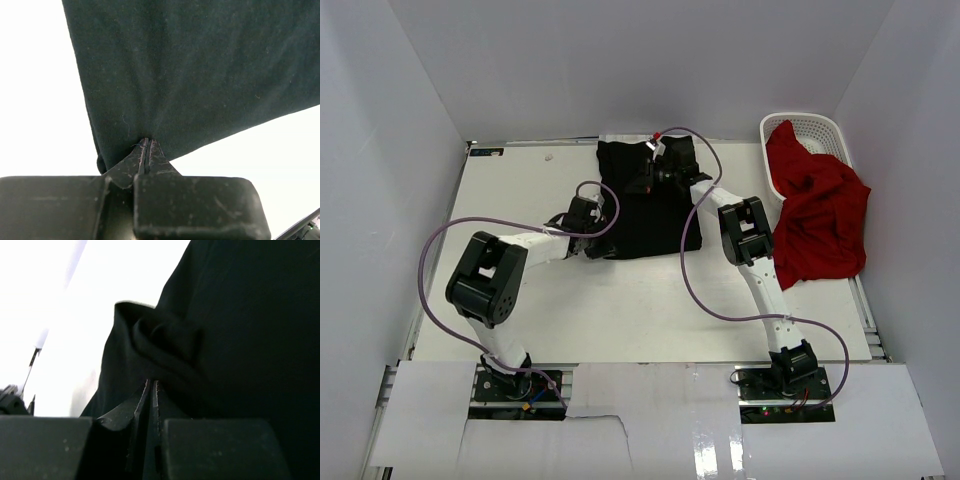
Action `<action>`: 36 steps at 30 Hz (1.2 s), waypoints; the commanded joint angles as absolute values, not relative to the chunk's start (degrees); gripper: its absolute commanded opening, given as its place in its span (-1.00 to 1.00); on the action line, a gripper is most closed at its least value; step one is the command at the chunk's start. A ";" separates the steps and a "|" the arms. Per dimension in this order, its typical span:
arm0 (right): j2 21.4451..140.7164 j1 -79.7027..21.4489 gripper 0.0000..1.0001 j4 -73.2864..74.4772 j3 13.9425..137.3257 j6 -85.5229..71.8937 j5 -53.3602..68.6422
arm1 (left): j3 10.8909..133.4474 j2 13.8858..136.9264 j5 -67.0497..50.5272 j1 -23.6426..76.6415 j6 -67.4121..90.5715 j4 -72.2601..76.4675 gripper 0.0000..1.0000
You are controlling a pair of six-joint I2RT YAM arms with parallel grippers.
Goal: Fold and stack the t-shirts
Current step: Fold the folded rectangular tshirt in 1/3 of the way, then grab one side of the 2/3 rectangular tshirt with both arms
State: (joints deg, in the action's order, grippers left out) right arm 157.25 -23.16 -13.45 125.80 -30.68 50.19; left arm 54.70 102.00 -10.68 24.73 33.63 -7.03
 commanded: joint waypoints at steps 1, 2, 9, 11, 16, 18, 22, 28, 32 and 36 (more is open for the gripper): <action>158.91 -22.33 -0.74 -15.46 129.37 -29.88 48.43 | 48.35 104.41 -8.18 25.93 32.26 -20.92 -1.00; 158.99 -22.24 -0.73 -15.64 129.64 -29.88 47.64 | 47.90 104.41 -8.09 25.93 32.26 -20.74 -1.00; 155.57 -22.24 -0.63 -15.56 129.64 -26.55 44.04 | 45.18 102.92 -8.61 26.37 32.43 -20.83 -1.00; 154.87 -22.15 -0.62 -15.56 129.73 -26.37 44.03 | 44.56 101.96 -8.61 26.54 32.69 -21.09 -1.00; 149.95 -21.97 -0.51 -16.08 128.24 -26.02 44.73 | 42.19 99.15 -7.65 26.54 33.05 -22.50 -1.00; 146.36 -21.97 -0.52 -15.30 127.01 -25.23 45.52 | 41.31 97.30 -7.03 26.54 33.31 -23.02 -1.00; 137.13 -22.06 -0.36 -7.16 120.88 -23.47 46.49 | 40.87 94.14 -5.80 26.54 34.01 -24.43 -1.00; 116.05 -22.24 0.24 7.89 100.85 -19.51 39.12 | 42.01 89.31 -4.66 26.54 34.28 -27.24 -1.00; 102.34 -22.32 0.29 15.45 84.05 -18.46 32.54 | 41.05 86.76 -3.61 26.54 34.10 -28.91 -1.00; 96.17 -22.15 0.32 23.98 73.32 -16.09 29.18 | 41.22 84.99 -2.29 26.63 34.98 -30.14 -1.00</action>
State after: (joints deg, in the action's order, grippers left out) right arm 96.25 -22.28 11.66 79.83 -18.94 34.37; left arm 42.92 85.89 -6.61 26.24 35.57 -21.71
